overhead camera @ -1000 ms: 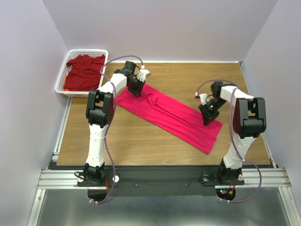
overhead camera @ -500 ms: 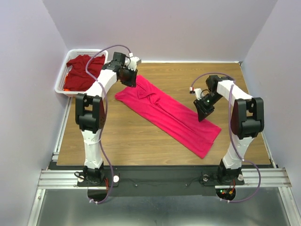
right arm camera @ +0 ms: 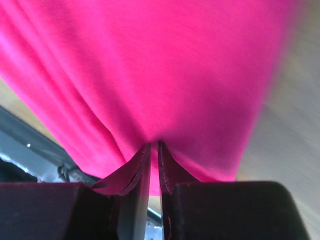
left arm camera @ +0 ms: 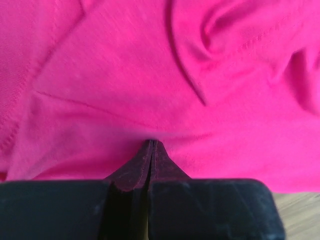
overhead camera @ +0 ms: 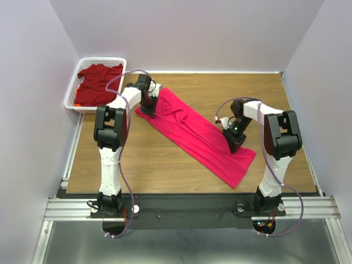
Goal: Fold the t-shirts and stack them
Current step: Fold the tshirt
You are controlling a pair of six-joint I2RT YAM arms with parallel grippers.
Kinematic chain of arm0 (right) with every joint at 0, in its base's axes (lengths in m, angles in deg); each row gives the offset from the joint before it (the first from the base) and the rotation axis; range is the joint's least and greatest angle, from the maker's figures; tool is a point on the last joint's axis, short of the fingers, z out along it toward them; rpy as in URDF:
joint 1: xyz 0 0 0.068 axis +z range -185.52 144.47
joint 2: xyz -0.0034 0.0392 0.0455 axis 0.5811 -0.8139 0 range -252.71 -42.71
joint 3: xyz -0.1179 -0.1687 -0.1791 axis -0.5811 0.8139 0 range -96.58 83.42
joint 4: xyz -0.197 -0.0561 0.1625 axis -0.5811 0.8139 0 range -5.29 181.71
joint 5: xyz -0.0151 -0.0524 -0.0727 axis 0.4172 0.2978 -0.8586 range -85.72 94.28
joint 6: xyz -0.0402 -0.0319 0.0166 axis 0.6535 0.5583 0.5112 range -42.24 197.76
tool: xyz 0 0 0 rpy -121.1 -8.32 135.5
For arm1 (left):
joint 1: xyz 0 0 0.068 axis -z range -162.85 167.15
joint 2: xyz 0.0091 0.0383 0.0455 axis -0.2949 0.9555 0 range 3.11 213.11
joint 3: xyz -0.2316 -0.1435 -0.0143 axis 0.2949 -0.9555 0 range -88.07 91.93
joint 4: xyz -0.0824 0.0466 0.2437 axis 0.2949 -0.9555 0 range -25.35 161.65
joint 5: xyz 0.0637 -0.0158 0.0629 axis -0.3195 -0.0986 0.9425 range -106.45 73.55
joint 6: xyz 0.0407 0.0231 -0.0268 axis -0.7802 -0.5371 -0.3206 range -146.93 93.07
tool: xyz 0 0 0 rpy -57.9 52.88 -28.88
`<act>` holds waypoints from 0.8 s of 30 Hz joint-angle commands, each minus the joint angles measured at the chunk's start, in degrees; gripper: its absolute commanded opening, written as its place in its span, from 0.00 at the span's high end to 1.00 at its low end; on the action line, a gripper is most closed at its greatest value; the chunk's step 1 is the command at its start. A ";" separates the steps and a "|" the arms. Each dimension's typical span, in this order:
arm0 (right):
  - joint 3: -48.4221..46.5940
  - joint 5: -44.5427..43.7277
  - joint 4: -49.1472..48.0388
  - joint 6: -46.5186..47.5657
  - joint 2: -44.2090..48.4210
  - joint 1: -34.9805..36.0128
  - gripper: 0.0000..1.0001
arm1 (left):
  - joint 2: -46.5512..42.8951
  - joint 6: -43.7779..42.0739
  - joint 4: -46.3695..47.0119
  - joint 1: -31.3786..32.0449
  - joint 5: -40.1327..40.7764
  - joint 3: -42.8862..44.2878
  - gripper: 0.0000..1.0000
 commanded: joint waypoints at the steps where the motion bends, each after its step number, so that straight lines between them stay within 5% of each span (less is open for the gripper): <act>1: 2.57 2.87 -0.64 -0.29 0.77 7.71 0.83 | 8.87 -1.91 -3.01 0.00 4.97 12.91 0.95; 6: -0.74 16.92 -0.64 -3.20 -0.89 20.72 0.78 | 22.86 -6.04 -10.13 0.00 6.29 44.66 0.95; 8: -3.74 26.15 -0.21 -4.08 -0.98 22.58 0.72 | 25.35 -7.44 -10.15 0.00 5.33 50.19 0.92; 17: -16.22 27.42 -2.13 -6.44 1.40 19.07 0.67 | 1.73 -5.27 4.27 0.09 -4.33 22.10 0.80; 24: -30.71 22.15 -12.32 -18.03 -9.93 12.48 0.71 | -1.55 -1.48 4.53 0.09 -9.79 9.44 0.78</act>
